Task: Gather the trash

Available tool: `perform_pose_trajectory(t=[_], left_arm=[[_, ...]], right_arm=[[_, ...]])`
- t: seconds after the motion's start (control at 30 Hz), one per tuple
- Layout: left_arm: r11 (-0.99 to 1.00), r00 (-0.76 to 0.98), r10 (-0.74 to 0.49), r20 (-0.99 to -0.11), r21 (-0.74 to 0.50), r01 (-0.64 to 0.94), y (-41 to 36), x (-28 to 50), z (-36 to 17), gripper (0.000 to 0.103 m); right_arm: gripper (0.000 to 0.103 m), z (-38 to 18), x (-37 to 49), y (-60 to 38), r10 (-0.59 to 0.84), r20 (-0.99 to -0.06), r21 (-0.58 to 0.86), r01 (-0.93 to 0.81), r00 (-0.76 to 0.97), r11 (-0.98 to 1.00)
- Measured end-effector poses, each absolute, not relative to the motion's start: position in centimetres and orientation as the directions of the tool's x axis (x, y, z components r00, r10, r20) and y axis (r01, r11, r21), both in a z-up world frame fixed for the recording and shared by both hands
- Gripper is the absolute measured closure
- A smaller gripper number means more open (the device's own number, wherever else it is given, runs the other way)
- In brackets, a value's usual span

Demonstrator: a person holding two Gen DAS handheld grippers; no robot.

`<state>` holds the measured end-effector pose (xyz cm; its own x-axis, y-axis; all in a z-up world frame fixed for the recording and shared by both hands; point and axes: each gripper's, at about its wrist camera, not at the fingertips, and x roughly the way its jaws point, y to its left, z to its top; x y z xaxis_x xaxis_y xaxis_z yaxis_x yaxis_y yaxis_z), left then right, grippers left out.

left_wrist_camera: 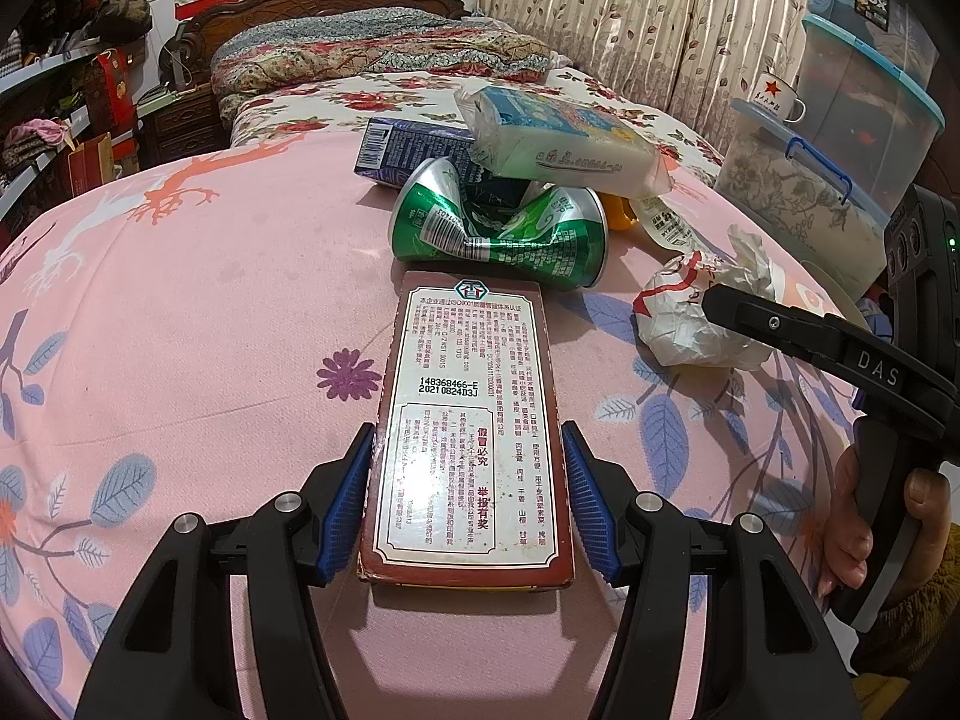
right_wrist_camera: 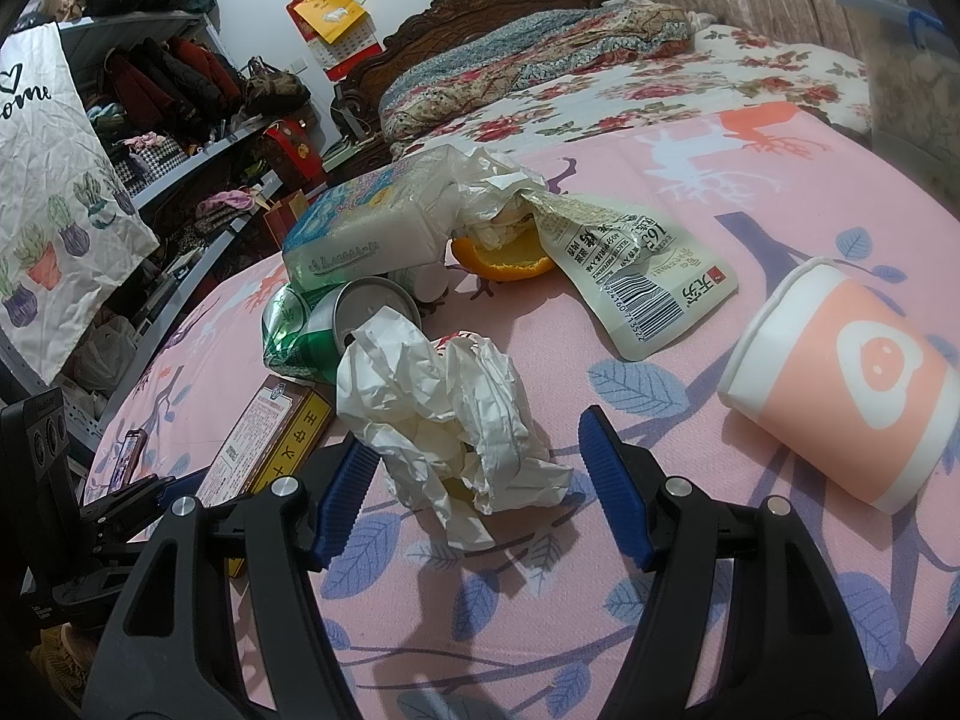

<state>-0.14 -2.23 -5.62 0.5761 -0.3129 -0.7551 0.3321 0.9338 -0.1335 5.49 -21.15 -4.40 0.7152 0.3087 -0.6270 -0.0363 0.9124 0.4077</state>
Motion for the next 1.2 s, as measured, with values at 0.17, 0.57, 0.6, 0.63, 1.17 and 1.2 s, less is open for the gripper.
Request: perform_pose_trajectory(t=[0.17, 0.57, 0.6, 0.63, 1.17, 1.2], left_arm=[[0.934, 0.576, -0.313, -0.755, -0.133, 0.332, -2.25, -0.15, -5.61, 0.046], [0.933, 0.575, -0.313, -0.756, -0.133, 0.334, -2.35, -0.11, -5.59, 0.045], [0.933, 0.574, -0.314, -0.756, -0.132, 0.335, -2.42, -0.16, -5.61, 0.044], [0.932, 0.574, -0.314, -0.756, -0.131, 0.337, -2.43, -0.14, -5.67, 0.044], [0.932, 0.573, -0.316, -0.756, -0.132, 0.339, -2.49, -0.17, -5.72, 0.044], [0.932, 0.573, -0.316, -0.756, -0.132, 0.339, -2.5, -0.19, -5.73, 0.044]], right_arm=[[0.034, -4.4, 5.49, -21.14, 0.309, -0.627, 0.408, -0.036, 0.715, 0.912], [0.034, -4.38, 5.51, -21.07, 0.308, -0.627, 0.407, -0.035, 0.716, 0.913], [0.034, -4.38, 5.52, -21.07, 0.308, -0.627, 0.408, -0.035, 0.716, 0.912], [0.034, -4.38, 5.47, -21.15, 0.308, -0.627, 0.408, -0.035, 0.716, 0.912], [0.034, -4.37, 5.53, -21.13, 0.308, -0.627, 0.408, -0.035, 0.716, 0.912], [0.034, -4.37, 5.53, -21.13, 0.308, -0.627, 0.408, -0.035, 0.716, 0.912]])
